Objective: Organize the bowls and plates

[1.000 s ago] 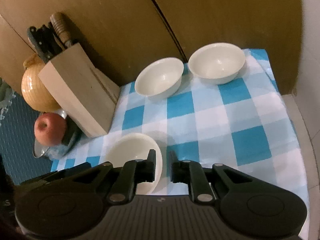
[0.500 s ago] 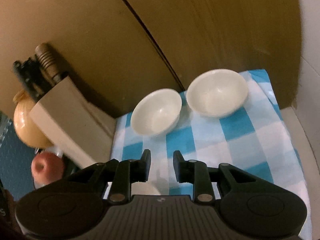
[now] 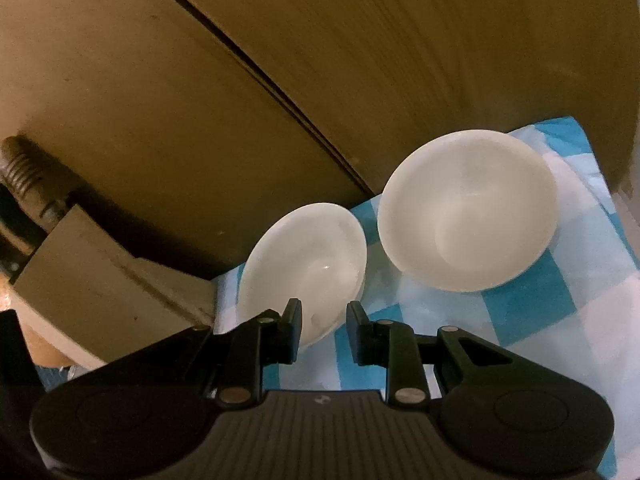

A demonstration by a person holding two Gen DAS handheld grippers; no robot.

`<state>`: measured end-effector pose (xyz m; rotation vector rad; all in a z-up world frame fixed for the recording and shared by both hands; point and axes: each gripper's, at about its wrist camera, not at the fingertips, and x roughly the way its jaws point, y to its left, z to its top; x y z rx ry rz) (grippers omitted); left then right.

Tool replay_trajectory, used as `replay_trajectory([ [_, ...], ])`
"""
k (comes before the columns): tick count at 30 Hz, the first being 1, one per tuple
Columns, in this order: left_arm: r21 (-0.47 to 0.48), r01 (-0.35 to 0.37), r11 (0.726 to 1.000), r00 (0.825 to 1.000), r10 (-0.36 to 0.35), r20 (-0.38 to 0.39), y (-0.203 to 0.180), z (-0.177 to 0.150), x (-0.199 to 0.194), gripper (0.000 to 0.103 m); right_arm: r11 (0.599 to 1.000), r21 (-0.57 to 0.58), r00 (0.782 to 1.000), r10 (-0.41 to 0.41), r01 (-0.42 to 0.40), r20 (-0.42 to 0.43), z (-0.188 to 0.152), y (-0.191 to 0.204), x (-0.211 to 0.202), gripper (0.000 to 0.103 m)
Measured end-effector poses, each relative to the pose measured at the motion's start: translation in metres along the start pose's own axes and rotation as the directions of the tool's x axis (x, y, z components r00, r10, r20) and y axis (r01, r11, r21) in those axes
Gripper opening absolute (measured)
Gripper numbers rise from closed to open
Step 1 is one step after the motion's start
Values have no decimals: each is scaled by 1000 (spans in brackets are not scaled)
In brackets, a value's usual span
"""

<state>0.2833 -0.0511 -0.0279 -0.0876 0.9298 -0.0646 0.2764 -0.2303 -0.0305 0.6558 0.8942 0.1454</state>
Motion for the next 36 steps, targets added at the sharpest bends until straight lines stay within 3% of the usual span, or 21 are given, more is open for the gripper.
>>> replay_trajectory([
  [11, 11, -10, 1000, 1000, 10, -28, 2, 5, 37, 73, 1000, 11, 1000, -7, 7, -5, 6, -4, 20, 21],
  [15, 9, -14, 1000, 999, 14, -38, 3, 5, 44, 66, 1000, 15, 1000, -12, 12, -10, 7, -4, 25, 20],
  [17, 15, -25, 1000, 999, 25, -29, 1, 3, 43, 64, 1000, 2, 1000, -15, 15, -11, 7, -4, 26, 11],
  [24, 44, -6, 999, 999, 8, -38, -9, 1, 38, 41, 1000, -17, 1000, -2, 2, -6, 5, -1, 14, 9],
  [36, 62, -16, 998, 1000, 16, 5, -10, -7, -7, 41, 997, -69, 1000, 26, -26, -3, -8, 24, -32, 9],
])
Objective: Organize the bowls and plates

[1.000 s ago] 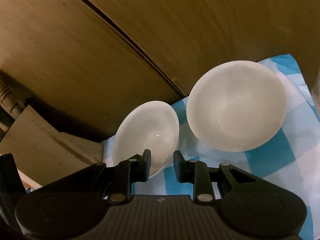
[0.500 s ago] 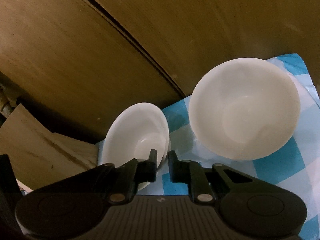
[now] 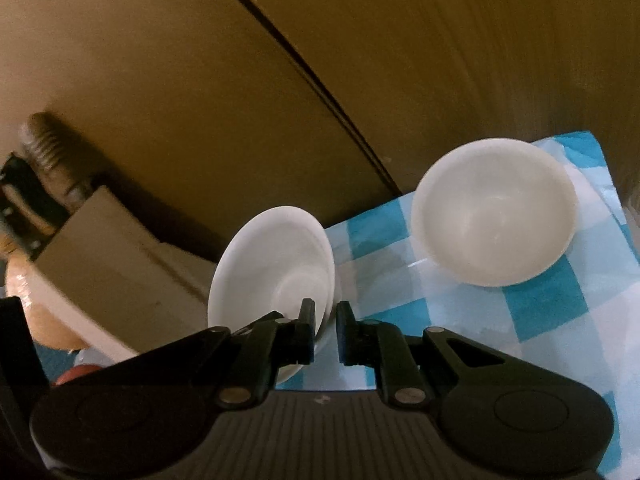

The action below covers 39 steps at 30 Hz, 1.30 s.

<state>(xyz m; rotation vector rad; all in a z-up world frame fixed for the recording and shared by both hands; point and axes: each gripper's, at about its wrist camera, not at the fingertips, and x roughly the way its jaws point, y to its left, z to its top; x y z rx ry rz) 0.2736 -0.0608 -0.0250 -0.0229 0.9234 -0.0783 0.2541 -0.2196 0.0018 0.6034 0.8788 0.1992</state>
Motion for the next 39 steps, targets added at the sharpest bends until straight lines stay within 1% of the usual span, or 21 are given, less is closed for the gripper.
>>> replay_trajectory([
  [2, 2, 4, 1000, 1000, -4, 11, -3, -2, -11, 41, 1000, -18, 1000, -1, 1, 1, -5, 7, -12, 9],
  [6, -9, 13, 1000, 1000, -13, 9, 1, -8, -35, 41, 998, -58, 1000, -3, 3, 5, -16, 22, -37, 9],
  [9, -15, 21, 1000, 999, -20, 28, 7, -16, -59, 41, 996, -89, 1000, -5, 5, 7, -29, 31, -55, 9],
  [13, -28, 30, 999, 999, -29, 46, 11, -28, -85, 41, 996, -94, 1000, 1, -1, -5, -47, 36, -75, 9],
  [18, -22, 33, 999, 998, -32, 59, 15, -48, -111, 41, 994, -105, 1000, 4, -6, -20, -69, 42, -93, 9],
  [23, -26, 26, 999, 999, -24, 48, 20, -68, -122, 41, 994, -112, 999, 0, -6, -47, -90, 45, -99, 9],
  [26, -22, 21, 1000, 999, -20, 40, 21, -77, -129, 41, 994, -112, 999, -4, -2, -49, -98, 45, -102, 9],
  [34, -14, 15, 1000, 1000, -15, 16, 26, -96, -142, 41, 993, -114, 997, -22, 14, -71, -109, 42, -101, 9],
  [39, -5, 7, 1000, 1000, -7, -6, 24, -102, -137, 40, 993, -113, 996, -36, 26, -87, -111, 37, -98, 9],
])
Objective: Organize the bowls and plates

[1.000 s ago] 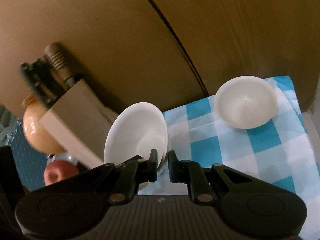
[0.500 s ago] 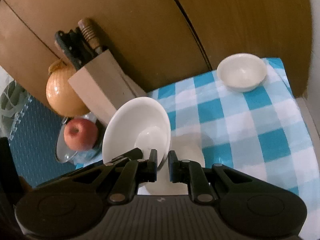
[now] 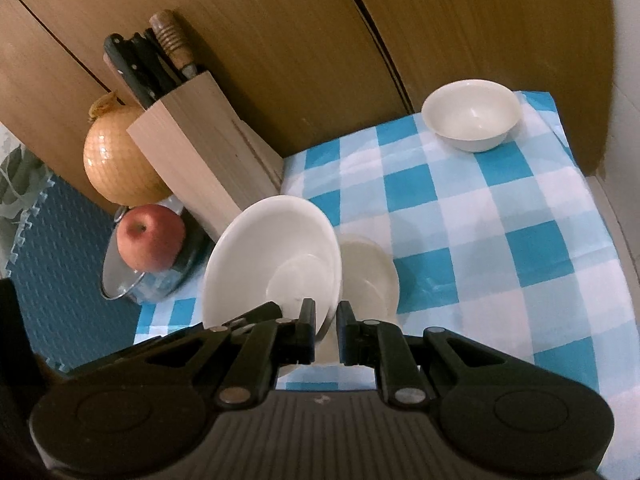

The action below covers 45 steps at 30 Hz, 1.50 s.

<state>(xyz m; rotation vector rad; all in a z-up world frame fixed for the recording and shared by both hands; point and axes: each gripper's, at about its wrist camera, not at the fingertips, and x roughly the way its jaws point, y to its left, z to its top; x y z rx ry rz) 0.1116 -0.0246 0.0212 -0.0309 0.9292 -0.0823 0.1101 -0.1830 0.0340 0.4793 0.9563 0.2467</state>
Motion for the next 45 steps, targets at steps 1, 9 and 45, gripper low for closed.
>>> replay_trajectory([
  [1, 3, -1, 1000, 1000, 1, -3, -1, 0, 1, 40, 1000, 1, 1000, -2, 2, -3, 0, -1, 1, 9],
  [9, 19, -11, 1000, 1000, 11, -18, -4, -3, 9, 43, 999, -11, 998, -51, 51, -31, -2, -4, 10, 17],
  [45, 34, 29, 999, 998, -31, 49, -60, 45, 28, 74, 965, 208, 960, -200, 159, 194, 92, -108, -13, 25],
])
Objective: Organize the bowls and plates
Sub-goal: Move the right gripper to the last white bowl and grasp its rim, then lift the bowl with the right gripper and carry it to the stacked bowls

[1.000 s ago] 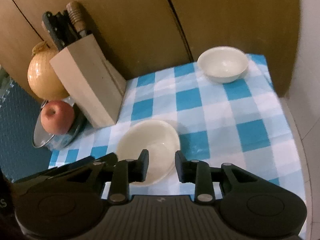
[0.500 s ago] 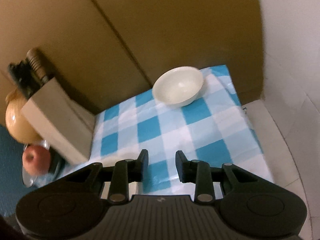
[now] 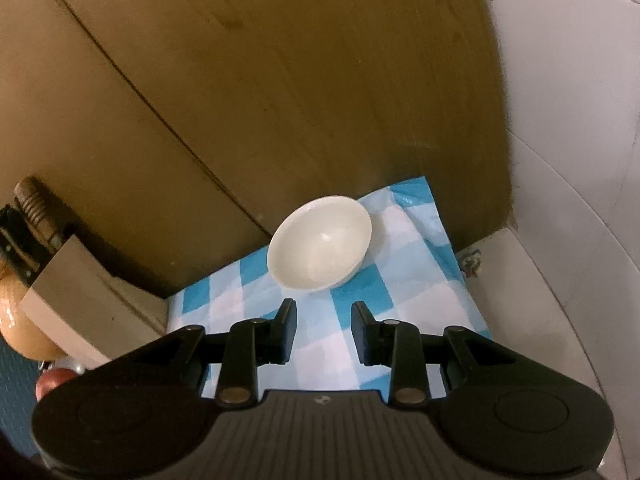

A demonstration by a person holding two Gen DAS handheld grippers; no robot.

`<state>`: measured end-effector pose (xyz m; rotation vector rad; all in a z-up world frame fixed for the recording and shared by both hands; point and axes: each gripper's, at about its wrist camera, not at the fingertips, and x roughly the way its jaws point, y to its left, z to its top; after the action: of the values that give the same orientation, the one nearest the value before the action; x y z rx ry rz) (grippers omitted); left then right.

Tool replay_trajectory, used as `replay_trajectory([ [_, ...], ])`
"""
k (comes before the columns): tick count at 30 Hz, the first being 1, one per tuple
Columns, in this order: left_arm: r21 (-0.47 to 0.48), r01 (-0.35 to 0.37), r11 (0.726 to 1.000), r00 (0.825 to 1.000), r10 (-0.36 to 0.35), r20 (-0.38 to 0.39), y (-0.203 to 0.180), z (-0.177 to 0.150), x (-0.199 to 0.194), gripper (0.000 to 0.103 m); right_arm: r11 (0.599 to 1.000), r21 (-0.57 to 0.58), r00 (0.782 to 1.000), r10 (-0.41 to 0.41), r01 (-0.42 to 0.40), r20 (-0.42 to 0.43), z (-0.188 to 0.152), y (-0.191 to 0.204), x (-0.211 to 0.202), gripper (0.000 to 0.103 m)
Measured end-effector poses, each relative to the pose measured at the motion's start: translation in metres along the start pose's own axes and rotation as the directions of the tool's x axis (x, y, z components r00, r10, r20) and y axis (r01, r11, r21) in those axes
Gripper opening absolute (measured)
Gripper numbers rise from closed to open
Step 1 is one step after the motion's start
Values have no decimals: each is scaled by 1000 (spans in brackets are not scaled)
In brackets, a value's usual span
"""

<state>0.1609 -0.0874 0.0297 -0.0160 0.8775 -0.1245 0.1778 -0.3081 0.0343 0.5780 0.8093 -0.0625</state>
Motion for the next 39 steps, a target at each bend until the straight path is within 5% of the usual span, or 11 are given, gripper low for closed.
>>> replay_trajectory([
  [11, 63, -7, 998, 1000, 7, -9, -41, 32, 43, 74, 1000, 15, 1000, 23, -23, -6, 18, -9, 31, 25],
  [19, -3, 18, 1000, 999, -18, -40, -45, 49, 83, 74, 998, 48, 999, 29, -28, -25, 26, -19, 58, 25],
  [32, 24, 16, 1000, 998, -14, -67, -68, 63, 134, 73, 996, 86, 998, 31, -27, -51, 34, -33, 89, 25],
  [39, 62, -7, 998, 994, 14, -111, -72, 59, 159, 67, 992, 110, 989, 79, -66, -123, 34, -34, 102, 7],
])
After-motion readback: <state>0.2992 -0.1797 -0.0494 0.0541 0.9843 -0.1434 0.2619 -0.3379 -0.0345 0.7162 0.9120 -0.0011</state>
